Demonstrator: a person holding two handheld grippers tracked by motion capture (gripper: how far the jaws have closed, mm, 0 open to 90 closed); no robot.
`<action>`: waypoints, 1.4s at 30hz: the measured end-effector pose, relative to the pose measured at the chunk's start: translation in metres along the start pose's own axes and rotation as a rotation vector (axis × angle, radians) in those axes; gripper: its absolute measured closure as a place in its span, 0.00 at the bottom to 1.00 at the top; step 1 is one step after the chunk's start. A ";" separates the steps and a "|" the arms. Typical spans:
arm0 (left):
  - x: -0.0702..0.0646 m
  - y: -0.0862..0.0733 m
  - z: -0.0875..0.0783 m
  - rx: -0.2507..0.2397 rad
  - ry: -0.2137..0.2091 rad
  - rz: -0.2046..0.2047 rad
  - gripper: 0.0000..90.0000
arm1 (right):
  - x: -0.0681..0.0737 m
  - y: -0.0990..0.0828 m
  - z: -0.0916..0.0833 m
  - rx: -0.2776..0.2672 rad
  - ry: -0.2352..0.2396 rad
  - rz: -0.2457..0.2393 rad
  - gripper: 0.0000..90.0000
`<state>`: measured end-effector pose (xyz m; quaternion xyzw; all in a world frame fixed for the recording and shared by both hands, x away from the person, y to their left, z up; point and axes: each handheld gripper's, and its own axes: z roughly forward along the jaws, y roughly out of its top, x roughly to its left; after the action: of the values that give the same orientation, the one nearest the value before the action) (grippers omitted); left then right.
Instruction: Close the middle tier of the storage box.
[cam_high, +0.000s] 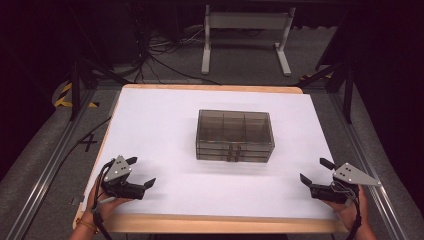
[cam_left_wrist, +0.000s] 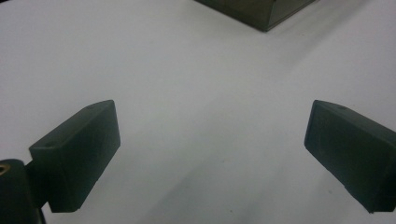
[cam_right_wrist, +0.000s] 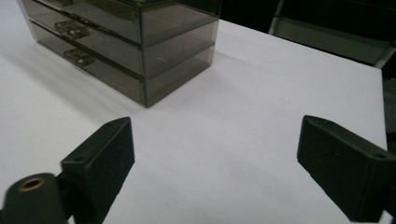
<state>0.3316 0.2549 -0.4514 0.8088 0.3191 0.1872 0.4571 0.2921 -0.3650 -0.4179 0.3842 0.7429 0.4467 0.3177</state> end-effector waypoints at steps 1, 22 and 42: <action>0.001 -0.002 0.000 -0.007 0.002 -0.011 0.03 | -0.001 -0.004 -0.001 -0.003 -0.011 0.009 0.12; 0.001 -0.010 -0.004 -0.074 0.009 -0.050 0.04 | -0.006 -0.029 -0.004 -0.044 -0.074 0.035 0.10; 0.001 -0.011 -0.006 -0.090 -0.019 -0.034 0.05 | -0.005 -0.030 -0.005 -0.059 -0.114 0.047 0.12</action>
<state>0.3247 0.2640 -0.4579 0.7837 0.3198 0.1860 0.4990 0.2822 -0.3807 -0.4421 0.4170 0.7009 0.4531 0.3599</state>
